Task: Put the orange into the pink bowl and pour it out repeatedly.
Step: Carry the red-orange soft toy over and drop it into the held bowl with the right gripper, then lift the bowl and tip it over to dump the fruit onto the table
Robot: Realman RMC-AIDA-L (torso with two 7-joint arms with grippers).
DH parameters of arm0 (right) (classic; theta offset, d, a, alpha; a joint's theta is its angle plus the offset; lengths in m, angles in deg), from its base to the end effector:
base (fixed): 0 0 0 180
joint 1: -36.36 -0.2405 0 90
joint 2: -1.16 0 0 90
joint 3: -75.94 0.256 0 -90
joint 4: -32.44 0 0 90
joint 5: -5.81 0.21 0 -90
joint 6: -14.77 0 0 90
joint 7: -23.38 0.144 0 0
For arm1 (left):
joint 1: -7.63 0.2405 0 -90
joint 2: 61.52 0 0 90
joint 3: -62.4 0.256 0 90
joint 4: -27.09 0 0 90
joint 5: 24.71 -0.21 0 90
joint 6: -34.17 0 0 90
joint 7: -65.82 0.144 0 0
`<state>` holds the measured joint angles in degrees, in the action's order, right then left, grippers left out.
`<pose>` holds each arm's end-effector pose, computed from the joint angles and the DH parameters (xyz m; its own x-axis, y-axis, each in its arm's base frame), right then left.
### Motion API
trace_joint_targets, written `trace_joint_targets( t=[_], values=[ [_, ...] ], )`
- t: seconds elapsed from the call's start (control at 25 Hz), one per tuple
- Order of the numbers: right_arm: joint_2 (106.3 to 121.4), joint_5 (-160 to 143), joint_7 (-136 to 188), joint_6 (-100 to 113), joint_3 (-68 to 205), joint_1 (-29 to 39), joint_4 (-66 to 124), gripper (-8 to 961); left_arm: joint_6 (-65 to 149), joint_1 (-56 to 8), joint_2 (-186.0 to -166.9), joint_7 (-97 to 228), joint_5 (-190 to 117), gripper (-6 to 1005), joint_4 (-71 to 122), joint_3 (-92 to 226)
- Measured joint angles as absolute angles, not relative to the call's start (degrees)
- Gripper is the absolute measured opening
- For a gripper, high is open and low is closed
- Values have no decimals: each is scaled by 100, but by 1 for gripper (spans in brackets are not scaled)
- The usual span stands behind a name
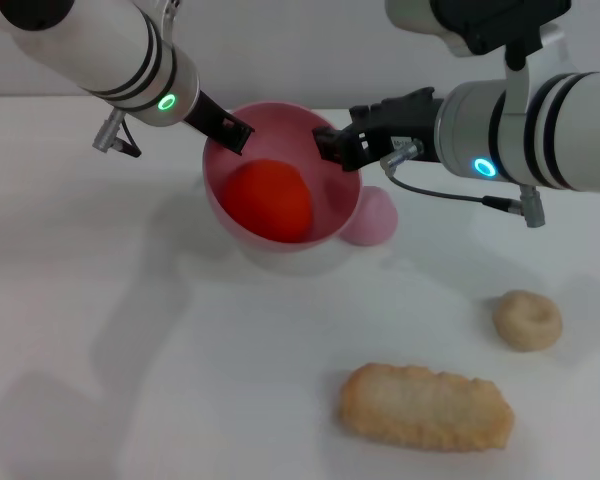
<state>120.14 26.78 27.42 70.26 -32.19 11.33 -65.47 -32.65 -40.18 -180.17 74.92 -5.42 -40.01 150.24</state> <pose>0.0822 0.3427 -0.0353 0.8090 -0.4957 -0.3160 -0.5795 -0.5822 -0.5703 -0.1211 0.4292 -0.0190 0.7544 0.6557 0.0305 0.4899 -0.5314 -0.6911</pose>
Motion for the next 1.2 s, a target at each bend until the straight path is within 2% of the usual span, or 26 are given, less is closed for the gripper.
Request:
trace_joint_targets(
  t=[0.24,0.4,0.68,1.2],
  values=[
    [12012,2286,2855,6831,-3100,1321,-6658,457,-3091,-3952,-18014,7547,-651,160,-4004,15311],
    [12013,1862,3299,6895,-2098,1977,-7043,516,-2847,-3844,-18009,7758,-1205,161,-4197,15707],
    [12063,1963,3102,6948,-1296,2740,-7330,517,-2651,-3508,-18024,7776,-2410,163,-4976,16850],
    [12028,2252,2926,6916,-1297,2682,-6915,516,-2086,-2697,-18047,7518,-5020,166,-6048,19252]
  ],
)
